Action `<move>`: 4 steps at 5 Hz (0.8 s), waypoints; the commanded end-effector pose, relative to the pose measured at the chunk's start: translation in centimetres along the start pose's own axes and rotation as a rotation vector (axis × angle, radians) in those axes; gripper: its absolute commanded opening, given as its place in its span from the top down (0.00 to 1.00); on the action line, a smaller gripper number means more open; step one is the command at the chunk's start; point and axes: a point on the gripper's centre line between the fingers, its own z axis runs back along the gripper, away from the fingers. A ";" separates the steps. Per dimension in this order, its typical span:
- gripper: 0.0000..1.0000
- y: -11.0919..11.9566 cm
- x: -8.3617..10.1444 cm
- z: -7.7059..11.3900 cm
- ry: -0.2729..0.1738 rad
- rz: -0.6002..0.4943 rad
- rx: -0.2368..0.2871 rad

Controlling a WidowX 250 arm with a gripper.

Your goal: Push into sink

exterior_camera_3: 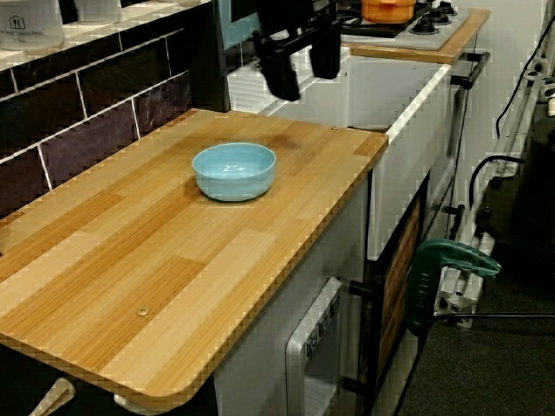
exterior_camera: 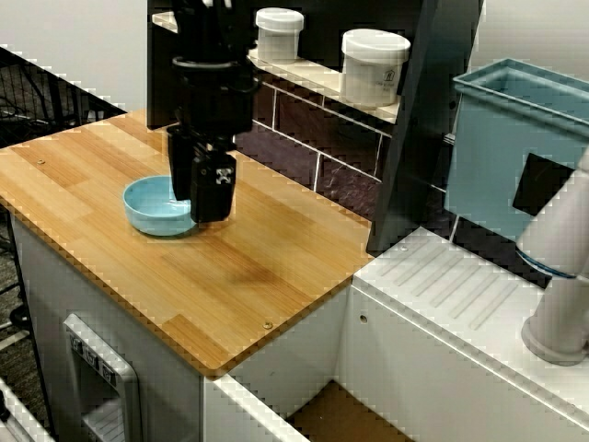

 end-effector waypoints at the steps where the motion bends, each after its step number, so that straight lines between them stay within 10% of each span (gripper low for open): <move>1: 0.00 5.3 -1.5 0.6 -0.169 0.217 0.091; 4: 0.00 5.5 -0.8 -1.5 -0.178 0.225 0.086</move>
